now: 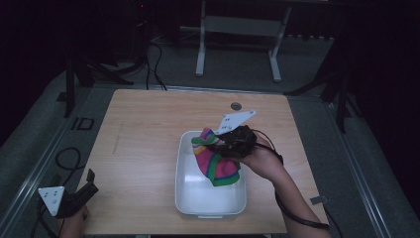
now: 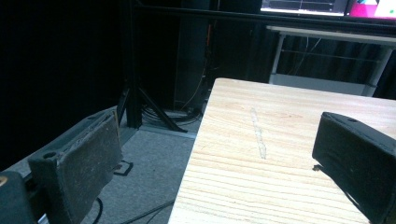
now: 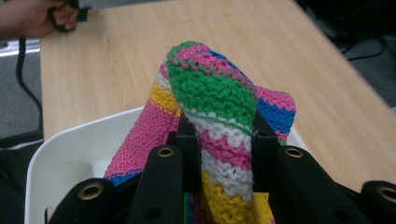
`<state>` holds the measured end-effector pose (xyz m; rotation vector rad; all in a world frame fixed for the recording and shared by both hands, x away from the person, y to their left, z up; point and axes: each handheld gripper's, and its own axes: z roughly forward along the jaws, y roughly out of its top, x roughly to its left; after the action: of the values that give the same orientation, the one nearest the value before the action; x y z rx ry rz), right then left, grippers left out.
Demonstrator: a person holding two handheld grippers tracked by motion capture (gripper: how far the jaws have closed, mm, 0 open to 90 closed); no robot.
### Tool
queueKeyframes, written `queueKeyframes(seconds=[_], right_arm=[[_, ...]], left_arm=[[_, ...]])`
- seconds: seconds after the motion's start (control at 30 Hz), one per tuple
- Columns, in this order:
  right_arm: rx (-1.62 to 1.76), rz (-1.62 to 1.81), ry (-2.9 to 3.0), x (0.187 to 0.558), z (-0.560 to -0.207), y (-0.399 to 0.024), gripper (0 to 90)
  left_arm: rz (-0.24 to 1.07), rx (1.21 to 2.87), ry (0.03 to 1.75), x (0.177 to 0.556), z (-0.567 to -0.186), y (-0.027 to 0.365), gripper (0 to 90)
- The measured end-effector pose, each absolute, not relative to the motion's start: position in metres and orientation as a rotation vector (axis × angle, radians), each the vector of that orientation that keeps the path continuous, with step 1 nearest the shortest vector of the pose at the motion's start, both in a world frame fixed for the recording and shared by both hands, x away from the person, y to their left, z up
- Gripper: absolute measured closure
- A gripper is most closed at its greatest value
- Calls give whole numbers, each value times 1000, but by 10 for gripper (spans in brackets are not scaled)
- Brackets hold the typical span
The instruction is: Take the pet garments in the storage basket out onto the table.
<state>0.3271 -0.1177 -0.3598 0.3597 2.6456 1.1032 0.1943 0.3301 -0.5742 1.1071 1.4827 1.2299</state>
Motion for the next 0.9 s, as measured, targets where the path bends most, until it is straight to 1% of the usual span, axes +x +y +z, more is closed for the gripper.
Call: queueKeyframes(seconds=[0.17, 0.23, 0.37, 0.6, 0.63, 0.7, 0.8, 0.83, 0.9], right_arm=[[397, 1132, 2585, 328, -345, -136, 725], [432, 1137, 2551, 329, -337, -152, 725], [491, 1137, 2505, 334, -330, -176, 725], [620, 1105, 2423, 343, -331, -218, 724], [620, 1105, 2423, 343, -331, -218, 724], [664, 1069, 2391, 346, -333, -235, 724], [682, 1062, 2381, 347, -333, -241, 724], [736, 1058, 2347, 348, -334, -261, 723], [757, 1052, 2324, 349, -335, -270, 724]], left_arm=[[1232, 1108, 1482, 194, -574, 330, 19], [1233, 1109, 1483, 194, -574, 330, 18], [1235, 1108, 1484, 194, -574, 330, 19], [1234, 1110, 1486, 194, -574, 330, 18], [1234, 1110, 1486, 194, -574, 330, 19], [1235, 1110, 1485, 194, -574, 330, 19], [1234, 1107, 1485, 194, -574, 330, 19], [1235, 1107, 1486, 194, -574, 330, 18], [1235, 1107, 1486, 194, -574, 330, 19]])
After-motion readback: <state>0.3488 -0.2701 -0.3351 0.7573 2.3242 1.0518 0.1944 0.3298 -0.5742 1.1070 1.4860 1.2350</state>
